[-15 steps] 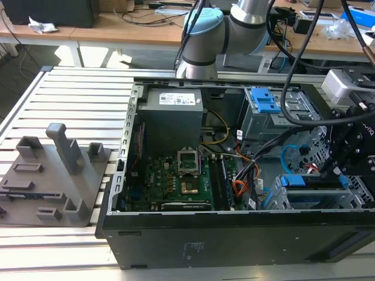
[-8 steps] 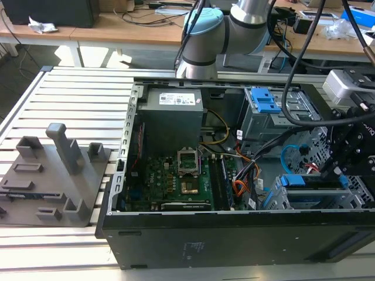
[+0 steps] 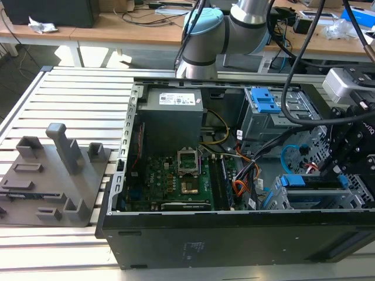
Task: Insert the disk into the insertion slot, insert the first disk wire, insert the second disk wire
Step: 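Insert the first disk wire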
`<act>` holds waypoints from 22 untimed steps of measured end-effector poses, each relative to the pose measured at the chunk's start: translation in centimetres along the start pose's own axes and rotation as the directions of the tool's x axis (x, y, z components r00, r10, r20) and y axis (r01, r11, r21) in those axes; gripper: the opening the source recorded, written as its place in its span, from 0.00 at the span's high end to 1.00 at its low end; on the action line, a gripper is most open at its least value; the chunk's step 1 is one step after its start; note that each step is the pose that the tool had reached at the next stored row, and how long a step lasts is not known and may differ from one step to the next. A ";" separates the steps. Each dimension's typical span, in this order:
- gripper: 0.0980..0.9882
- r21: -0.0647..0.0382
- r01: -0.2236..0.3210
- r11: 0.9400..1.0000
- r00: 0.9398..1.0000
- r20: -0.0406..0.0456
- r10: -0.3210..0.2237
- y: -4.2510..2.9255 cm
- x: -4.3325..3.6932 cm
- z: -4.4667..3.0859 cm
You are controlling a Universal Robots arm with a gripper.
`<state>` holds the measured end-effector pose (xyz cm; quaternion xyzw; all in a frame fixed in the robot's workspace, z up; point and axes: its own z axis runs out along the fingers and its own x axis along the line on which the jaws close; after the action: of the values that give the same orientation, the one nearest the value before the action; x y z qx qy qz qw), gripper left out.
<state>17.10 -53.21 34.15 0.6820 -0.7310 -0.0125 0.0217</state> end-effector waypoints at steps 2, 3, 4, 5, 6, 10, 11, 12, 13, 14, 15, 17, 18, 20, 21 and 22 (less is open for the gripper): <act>0.91 0.000 0.000 1.000 1.000 0.001 0.000 0.00 0.00 0.14; 0.91 0.000 0.000 1.000 1.000 0.003 0.000 0.00 0.01 0.21; 0.91 0.000 0.000 1.000 1.000 0.004 0.000 0.00 0.01 0.27; 0.91 0.000 0.000 1.000 1.000 0.005 0.000 0.00 0.00 0.31; 0.91 0.000 0.000 1.000 1.000 0.005 0.000 -0.01 0.00 0.35; 0.91 0.000 0.000 1.000 1.000 0.006 0.000 -0.02 0.00 0.45; 0.91 0.000 0.000 1.000 1.000 0.006 0.000 -0.03 0.01 0.48; 0.91 0.000 0.000 1.000 1.000 0.006 0.000 -0.04 0.02 0.53; 0.91 0.000 0.000 1.000 1.000 0.006 0.000 -0.05 0.06 0.63; 0.91 0.000 0.000 1.000 1.000 0.007 0.000 -0.06 0.10 0.74; 0.91 0.000 0.000 1.000 1.000 0.006 0.000 -0.07 0.14 0.80; 0.91 0.000 0.000 1.000 1.000 0.007 0.000 -0.06 0.18 0.89; 0.91 0.000 0.000 1.000 1.000 0.007 0.000 -0.07 0.19 0.88; 0.91 -0.001 0.000 1.000 1.000 0.007 0.000 -0.06 0.19 0.90; 0.90 -0.001 0.000 1.000 1.000 0.009 0.000 -0.06 0.21 0.97; 0.90 -0.001 0.000 1.000 1.000 0.008 0.000 -0.06 0.21 0.96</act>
<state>17.09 -53.44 33.19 0.6819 -0.7310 -0.0156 0.0190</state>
